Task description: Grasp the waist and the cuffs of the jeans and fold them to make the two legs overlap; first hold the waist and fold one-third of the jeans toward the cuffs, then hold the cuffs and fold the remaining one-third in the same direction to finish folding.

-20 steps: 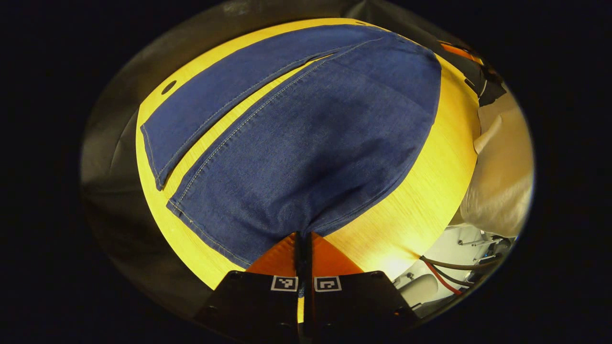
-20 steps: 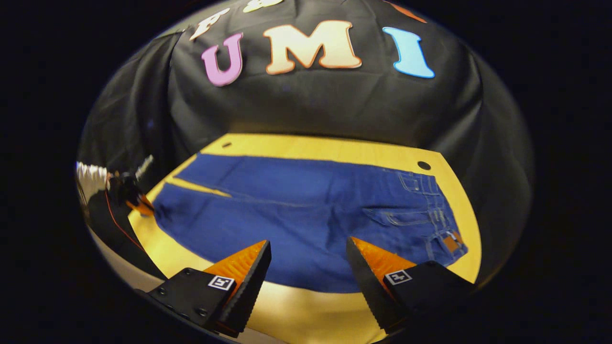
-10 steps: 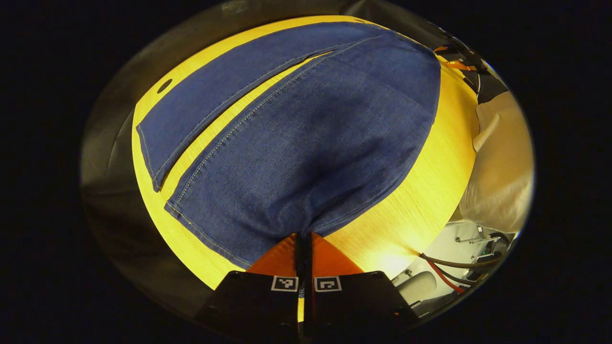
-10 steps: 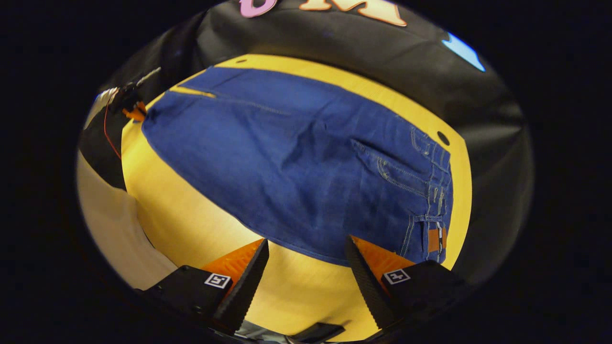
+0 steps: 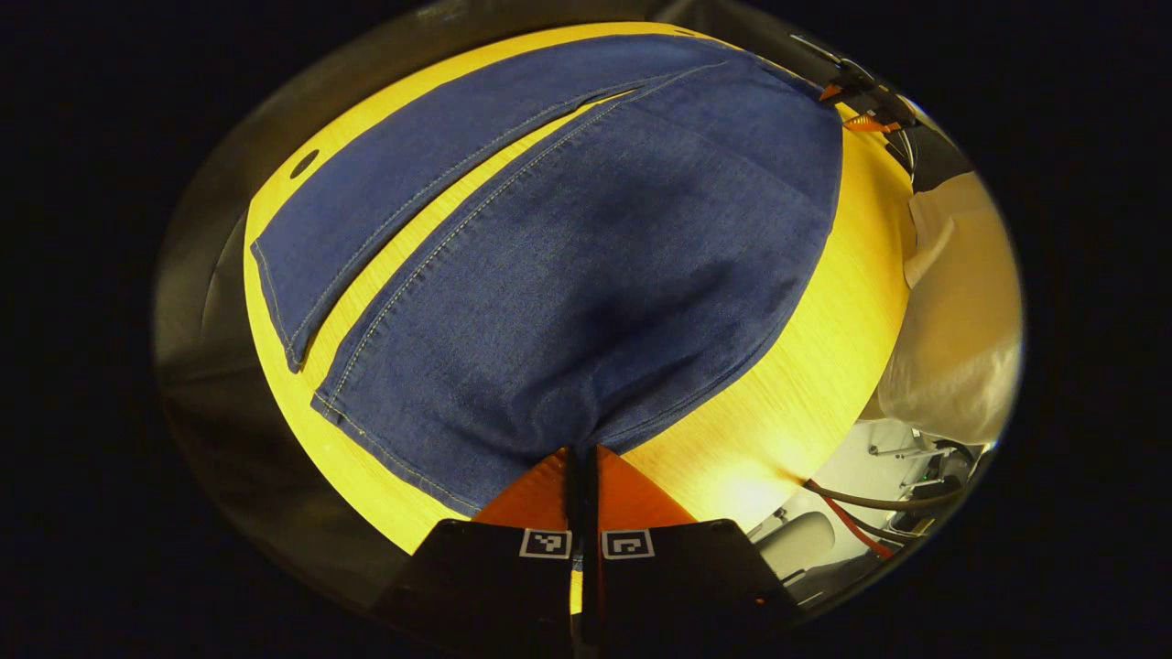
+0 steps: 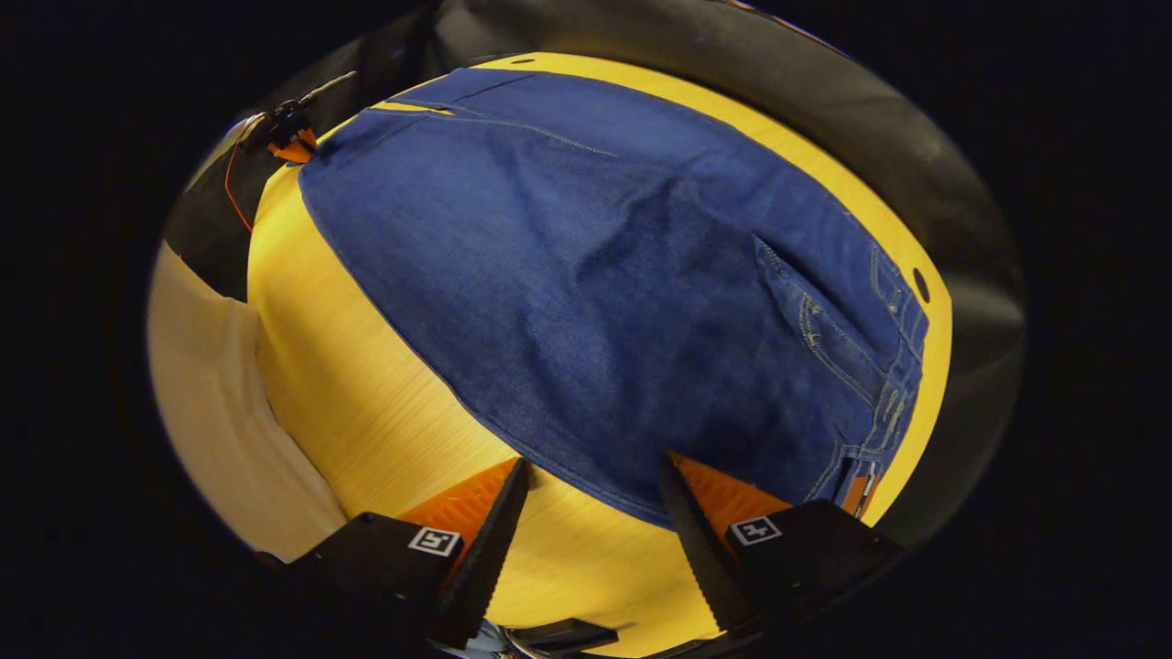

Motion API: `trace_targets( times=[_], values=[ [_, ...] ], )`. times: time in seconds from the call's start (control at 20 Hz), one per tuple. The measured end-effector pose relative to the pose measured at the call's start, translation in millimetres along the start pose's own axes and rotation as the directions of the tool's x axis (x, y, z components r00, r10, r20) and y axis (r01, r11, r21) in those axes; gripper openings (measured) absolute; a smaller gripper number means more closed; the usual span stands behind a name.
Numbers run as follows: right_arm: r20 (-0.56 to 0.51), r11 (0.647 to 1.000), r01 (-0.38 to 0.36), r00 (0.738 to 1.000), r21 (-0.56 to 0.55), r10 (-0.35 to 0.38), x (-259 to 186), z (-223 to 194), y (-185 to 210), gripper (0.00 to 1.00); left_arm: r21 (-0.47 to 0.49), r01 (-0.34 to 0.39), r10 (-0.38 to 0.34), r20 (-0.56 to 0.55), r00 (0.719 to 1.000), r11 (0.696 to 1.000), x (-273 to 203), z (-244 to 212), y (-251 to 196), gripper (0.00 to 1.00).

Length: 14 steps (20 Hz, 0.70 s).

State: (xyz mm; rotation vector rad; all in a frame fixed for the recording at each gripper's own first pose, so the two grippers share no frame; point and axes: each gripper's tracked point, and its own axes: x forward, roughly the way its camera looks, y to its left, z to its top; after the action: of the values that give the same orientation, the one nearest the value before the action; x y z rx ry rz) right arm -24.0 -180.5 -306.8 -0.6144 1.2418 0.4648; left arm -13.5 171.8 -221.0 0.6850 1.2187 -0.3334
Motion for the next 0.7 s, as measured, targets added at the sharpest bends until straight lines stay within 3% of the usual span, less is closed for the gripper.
trace_targets(
  times=[0.05, 0.1, 0.15, 0.25, 0.35, 0.55, 0.6, 0.7],
  values=[
    [-0.007, 1.000, -0.003, 1.000, -0.006, 0.003, 1, -1, -2, 0.82, 0.001, 0.001, -0.001, -0.004, 1.000, 1.000, 0, 1, 0, 0.00],
    [0.001, 1.000, -0.002, 1.000, -0.011, 0.002, 1, 0, -2, 0.91, 0.004, 0.001, -0.001, -0.007, 1.000, 1.000, 0, 0, 0, 0.00],
    [-0.007, 1.000, 0.001, 1.000, -0.013, -0.001, 2, -3, -2, 0.92, 0.007, 0.003, -0.003, -0.014, 1.000, 1.000, 1, 0, 0, 0.00],
    [0.005, 1.000, 0.002, 1.000, -0.009, -0.002, 2, -3, -4, 0.91, 0.008, 0.002, -0.002, -0.020, 1.000, 1.000, 0, 0, 0, 0.00],
    [0.008, 1.000, 0.010, 1.000, 0.018, -0.010, -1, -1, -8, 0.83, 0.003, 0.004, -0.004, -0.021, 1.000, 1.000, 0, 0, 0, 0.00],
    [0.083, 0.998, 0.046, 0.995, 0.050, -0.050, 0, 14, -14, 0.33, -0.040, 0.012, -0.013, -0.027, 1.000, 0.999, 2, 0, 2, 0.00],
    [0.096, 0.996, 0.059, 0.993, 0.072, -0.065, 0, 15, -14, 0.25, -0.045, 0.012, -0.013, -0.028, 1.000, 0.999, 2, -1, 3, 0.00],
    [0.104, 0.990, 0.065, 0.991, 0.127, -0.079, 3, 14, -12, 0.18, -0.060, 0.009, -0.010, -0.020, 1.000, 0.998, 2, 0, 3, 0.00]
  ],
)
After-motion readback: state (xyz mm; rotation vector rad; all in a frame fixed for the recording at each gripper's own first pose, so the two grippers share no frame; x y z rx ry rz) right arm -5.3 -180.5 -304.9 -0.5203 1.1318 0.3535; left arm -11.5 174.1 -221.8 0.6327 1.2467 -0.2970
